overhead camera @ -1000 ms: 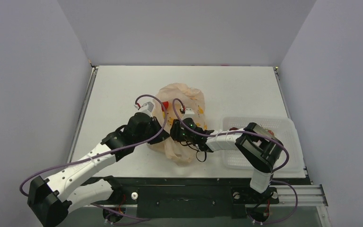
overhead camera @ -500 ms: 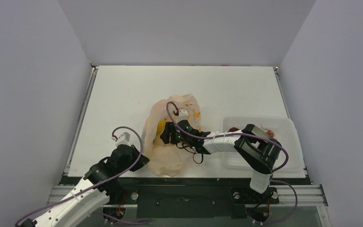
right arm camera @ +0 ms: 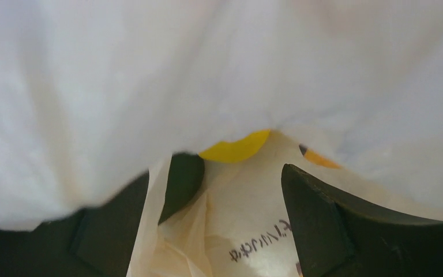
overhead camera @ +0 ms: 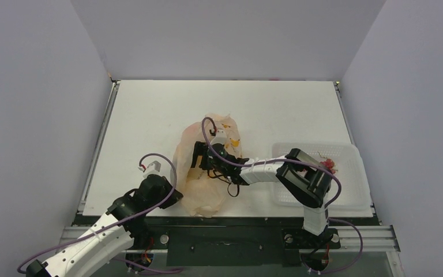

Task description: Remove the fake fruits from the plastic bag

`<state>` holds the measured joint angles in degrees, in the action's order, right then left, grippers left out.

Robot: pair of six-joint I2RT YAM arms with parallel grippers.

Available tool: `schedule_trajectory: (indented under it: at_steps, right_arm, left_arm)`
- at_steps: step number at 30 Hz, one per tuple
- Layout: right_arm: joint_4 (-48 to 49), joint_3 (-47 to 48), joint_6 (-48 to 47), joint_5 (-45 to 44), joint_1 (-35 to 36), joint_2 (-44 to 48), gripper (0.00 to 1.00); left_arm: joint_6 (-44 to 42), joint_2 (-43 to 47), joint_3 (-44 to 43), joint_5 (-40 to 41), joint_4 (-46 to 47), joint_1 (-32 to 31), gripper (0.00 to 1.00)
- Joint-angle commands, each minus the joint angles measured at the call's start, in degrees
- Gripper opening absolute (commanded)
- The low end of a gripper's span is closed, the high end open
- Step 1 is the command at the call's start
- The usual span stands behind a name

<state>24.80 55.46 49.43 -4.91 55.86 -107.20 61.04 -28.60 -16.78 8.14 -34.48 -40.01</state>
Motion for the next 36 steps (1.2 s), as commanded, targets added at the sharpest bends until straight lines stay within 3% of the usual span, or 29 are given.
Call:
schedule_trajectory:
  at_steps: [1,19,25,33,36]
  right_arm:
    - [2.89,4.72,3.98,-3.87,-0.85,-2.14,0.81]
    - [6.17,11.49,2.38,1.18,-4.42,-12.30,0.71]
    - [5.35,10.39,-0.99,0.40,-5.40,-10.13,0.57]
    - [3.75,7.87,-6.81,0.29,-5.38,-6.31,0.21]
    - [3.05,6.00,-7.83,0.06,-5.33,-3.88,0.15]
  left_arm:
    - [-0.22,-0.37,-0.70,-1.82,4.46,0.09,0.00]
    - [-0.66,-1.16,-1.48,-2.93,5.08,0.03,0.00]
    - [-0.61,-0.87,-1.55,-2.91,4.69,0.05,0.00]
    - [-0.59,-1.33,-1.53,-3.04,5.50,0.02,0.00]
    - [-0.70,-2.16,-1.92,-3.12,5.83,0.07,0.00]
